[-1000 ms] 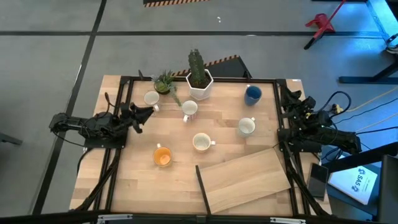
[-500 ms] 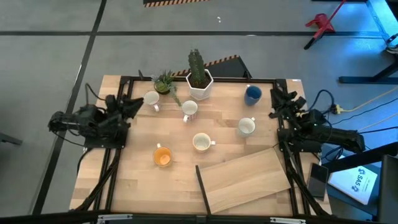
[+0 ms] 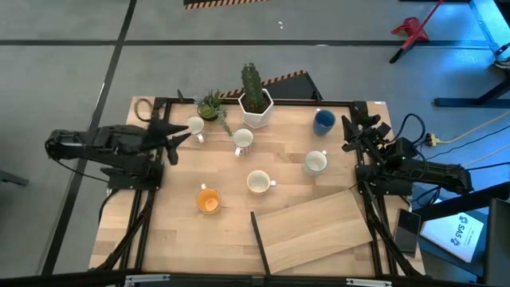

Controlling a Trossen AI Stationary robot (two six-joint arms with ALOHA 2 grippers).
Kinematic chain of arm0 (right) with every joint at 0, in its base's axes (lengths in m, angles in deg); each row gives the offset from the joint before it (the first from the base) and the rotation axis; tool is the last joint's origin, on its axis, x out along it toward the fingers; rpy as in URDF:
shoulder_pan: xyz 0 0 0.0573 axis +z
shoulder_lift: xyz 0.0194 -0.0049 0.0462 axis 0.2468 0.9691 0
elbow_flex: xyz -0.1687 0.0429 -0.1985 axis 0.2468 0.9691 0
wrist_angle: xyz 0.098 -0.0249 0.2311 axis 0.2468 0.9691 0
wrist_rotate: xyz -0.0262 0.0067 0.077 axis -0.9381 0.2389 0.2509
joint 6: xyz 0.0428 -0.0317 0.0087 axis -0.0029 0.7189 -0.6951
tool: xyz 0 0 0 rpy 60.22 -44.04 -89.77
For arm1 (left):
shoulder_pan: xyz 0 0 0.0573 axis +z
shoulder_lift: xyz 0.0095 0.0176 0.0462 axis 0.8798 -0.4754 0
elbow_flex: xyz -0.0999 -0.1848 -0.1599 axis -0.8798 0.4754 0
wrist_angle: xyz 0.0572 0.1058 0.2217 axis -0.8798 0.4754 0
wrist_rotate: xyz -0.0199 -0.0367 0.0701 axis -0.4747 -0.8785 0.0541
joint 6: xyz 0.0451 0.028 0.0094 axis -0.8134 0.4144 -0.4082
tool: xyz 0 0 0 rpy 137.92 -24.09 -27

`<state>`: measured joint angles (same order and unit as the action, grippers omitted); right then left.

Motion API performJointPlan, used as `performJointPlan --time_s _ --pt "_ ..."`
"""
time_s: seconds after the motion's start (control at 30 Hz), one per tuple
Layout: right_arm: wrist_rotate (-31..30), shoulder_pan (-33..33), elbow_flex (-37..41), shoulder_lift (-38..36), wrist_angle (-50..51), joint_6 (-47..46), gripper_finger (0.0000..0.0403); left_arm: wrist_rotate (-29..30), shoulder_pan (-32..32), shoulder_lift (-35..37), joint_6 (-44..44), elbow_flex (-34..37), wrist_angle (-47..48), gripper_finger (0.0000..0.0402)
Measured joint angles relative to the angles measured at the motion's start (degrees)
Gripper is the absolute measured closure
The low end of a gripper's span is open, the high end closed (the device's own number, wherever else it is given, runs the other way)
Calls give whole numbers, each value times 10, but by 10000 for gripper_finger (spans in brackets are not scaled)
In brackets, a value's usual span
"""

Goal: Place coffee mugs
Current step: Put the red mug on the shelf

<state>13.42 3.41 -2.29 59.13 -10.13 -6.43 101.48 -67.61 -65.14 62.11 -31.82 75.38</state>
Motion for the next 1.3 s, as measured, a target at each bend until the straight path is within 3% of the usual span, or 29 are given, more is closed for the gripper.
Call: performJointPlan --time_s 0.1,0.27,0.37,0.5,0.67,0.8,0.87,1.03,1.3 --pt "-1 0 -2 0 5 5 155 -12 2 -30 25 -7 46 289" --pt "7 0 -4 6 54 5 155 -72 19 -48 37 -1 45 289" --pt "8 0 -41 39 146 5 155 -81 29 -48 39 -2 20 289" --pt "23 0 -142 123 287 29 155 -16 40 -42 35 -37 -39 289" --pt "73 0 -280 279 355 93 155 53 41 -43 -27 -80 -116 289" --pt "109 0 -384 387 413 147 155 98 44 -49 -42 -105 -53 289" --pt "131 0 -434 427 447 164 155 106 54 -62 -3 -117 5 289" --pt "186 0 -523 503 531 171 155 -29 97 -88 50 -129 57 289" --pt "241 0 -582 607 538 210 155 -315 149 -156 40 -129 55 289"
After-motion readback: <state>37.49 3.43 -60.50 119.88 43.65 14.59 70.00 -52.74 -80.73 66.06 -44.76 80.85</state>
